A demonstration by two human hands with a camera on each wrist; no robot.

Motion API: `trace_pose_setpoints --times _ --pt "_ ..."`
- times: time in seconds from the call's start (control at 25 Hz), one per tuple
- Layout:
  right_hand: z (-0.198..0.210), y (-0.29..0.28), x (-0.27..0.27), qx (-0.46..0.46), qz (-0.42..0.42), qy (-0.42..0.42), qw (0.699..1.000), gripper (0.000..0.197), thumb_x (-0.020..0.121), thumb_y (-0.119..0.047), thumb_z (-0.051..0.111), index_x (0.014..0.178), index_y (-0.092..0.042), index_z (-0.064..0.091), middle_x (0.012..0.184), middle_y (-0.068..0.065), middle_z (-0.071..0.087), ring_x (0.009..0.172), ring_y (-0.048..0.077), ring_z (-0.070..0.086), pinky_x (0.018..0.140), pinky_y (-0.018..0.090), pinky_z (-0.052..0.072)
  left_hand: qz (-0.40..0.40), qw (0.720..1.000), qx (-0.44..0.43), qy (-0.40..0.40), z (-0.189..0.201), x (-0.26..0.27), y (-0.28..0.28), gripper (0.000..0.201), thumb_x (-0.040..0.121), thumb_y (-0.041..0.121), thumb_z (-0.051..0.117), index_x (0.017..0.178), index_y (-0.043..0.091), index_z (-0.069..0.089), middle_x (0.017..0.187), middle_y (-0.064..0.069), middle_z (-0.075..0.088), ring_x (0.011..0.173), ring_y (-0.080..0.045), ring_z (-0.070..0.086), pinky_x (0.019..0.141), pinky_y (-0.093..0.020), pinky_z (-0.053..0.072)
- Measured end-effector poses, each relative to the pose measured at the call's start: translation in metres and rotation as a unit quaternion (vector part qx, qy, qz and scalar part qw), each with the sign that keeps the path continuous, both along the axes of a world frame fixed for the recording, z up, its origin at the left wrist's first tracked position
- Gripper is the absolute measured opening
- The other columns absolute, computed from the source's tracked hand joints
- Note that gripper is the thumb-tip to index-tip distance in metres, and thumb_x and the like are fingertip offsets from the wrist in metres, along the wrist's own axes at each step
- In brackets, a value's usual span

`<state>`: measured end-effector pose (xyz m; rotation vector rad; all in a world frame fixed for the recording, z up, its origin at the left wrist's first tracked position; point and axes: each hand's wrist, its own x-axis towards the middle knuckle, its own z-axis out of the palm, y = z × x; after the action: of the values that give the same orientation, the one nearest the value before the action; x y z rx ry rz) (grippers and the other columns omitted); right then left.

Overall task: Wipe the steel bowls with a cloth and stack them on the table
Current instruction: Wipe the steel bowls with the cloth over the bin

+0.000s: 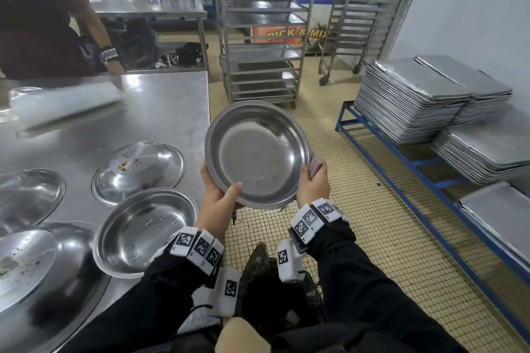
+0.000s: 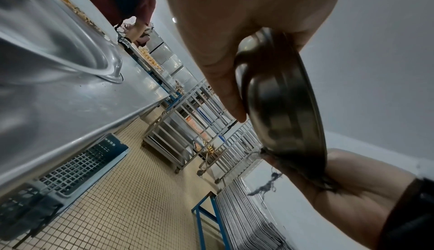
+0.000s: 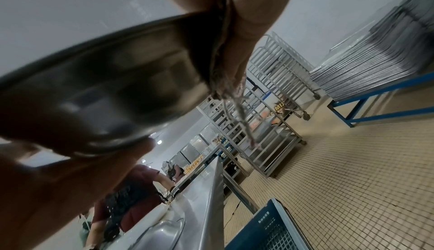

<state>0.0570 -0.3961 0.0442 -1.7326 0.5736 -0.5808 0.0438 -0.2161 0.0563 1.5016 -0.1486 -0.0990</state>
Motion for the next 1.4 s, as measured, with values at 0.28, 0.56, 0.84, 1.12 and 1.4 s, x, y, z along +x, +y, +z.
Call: trace_pose_setpoints --times 0.28,0.56,0.84,1.12,1.4 --pt "0.001 -0.01 -0.006 -0.049 0.048 0.054 0.996 0.035 0.1 -0.031 0.039 0.131 -0.016 0.047 0.105 -0.002 0.061 0.09 0.015 0.062 0.065 0.016 0.044 0.08 0.995 0.043 0.044 -0.01 0.03 0.02 0.051 0.097 0.033 0.04 0.145 0.021 0.029 0.112 -0.01 0.061 0.111 -0.034 0.06 0.09 -0.036 0.053" --pt "0.012 0.019 -0.013 -0.174 0.299 0.03 0.938 0.037 0.098 -0.039 0.041 0.134 -0.029 0.044 0.104 -0.012 0.059 0.083 0.002 0.06 0.079 0.024 0.053 0.03 0.995 0.099 0.001 0.005 0.039 0.02 0.04 0.102 0.022 0.041 0.141 0.028 0.033 0.113 -0.003 0.061 0.103 -0.018 0.062 0.087 -0.027 0.052" --pt "-0.03 0.036 -0.021 -0.358 0.422 0.061 0.831 0.051 0.097 -0.052 0.031 0.12 -0.02 0.062 0.122 -0.001 0.064 0.116 0.016 0.055 0.095 0.035 0.047 0.031 0.994 0.099 -0.028 0.029 0.039 0.008 0.045 0.105 0.027 0.031 0.148 0.016 0.027 0.111 0.019 0.041 0.107 -0.001 0.038 0.059 0.009 0.03" --pt "-0.018 0.03 -0.008 -0.196 0.36 0.028 0.912 0.035 0.098 -0.041 0.041 0.106 -0.019 0.067 0.099 0.001 0.068 0.09 0.015 0.063 0.084 0.033 0.051 0.043 0.994 0.1 -0.032 0.02 0.036 -0.003 0.04 0.105 0.029 0.031 0.144 0.024 0.029 0.105 0.02 0.054 0.095 0.009 0.053 0.066 0.005 0.037" --pt "-0.034 0.033 -0.016 -0.354 0.423 0.06 0.832 0.047 0.099 -0.046 0.025 0.13 -0.024 0.054 0.128 0.0 0.06 0.123 0.018 0.051 0.105 0.037 0.036 0.057 0.993 0.088 -0.05 0.02 0.046 0.001 0.033 0.105 0.029 0.031 0.138 0.027 0.033 0.104 0.029 0.046 0.085 0.027 0.049 0.069 0.007 0.034"
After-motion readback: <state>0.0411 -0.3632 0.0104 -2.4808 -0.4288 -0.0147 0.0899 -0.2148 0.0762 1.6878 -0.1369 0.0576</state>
